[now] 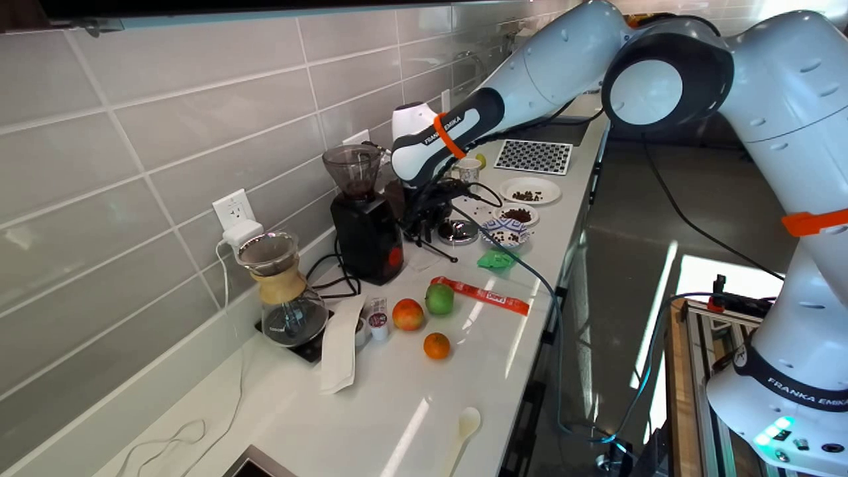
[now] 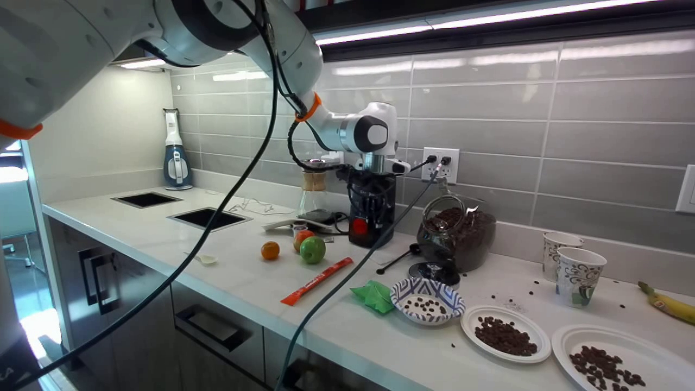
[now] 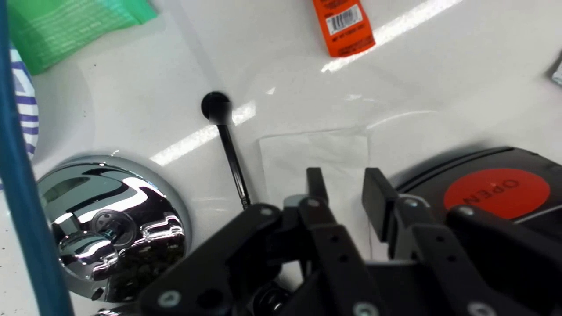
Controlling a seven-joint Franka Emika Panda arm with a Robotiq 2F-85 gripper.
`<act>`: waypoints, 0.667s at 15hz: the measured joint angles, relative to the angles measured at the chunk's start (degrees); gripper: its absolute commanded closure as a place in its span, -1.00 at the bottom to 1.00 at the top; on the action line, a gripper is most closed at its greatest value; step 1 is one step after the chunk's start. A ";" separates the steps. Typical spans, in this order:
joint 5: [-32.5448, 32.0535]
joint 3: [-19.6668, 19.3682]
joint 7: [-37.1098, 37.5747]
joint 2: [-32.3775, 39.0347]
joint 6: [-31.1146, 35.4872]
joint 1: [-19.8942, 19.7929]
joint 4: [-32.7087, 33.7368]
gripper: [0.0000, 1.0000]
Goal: Use the black spoon to place some coffee beans from the glass container on the white plate on the left.
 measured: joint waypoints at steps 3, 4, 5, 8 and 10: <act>0.00 -0.30 0.17 -1.10 -2.56 -0.03 -0.26 -0.08; 0.00 -0.48 0.34 -1.94 -4.72 -0.14 -0.30 -0.21; 0.00 -0.68 0.39 -3.07 -7.86 -0.36 -0.33 -0.39; 0.56 -1.28 0.41 -7.75 -19.01 -1.74 -0.45 -0.84; 0.98 -1.97 0.40 -11.24 -24.46 -3.10 -0.64 -1.00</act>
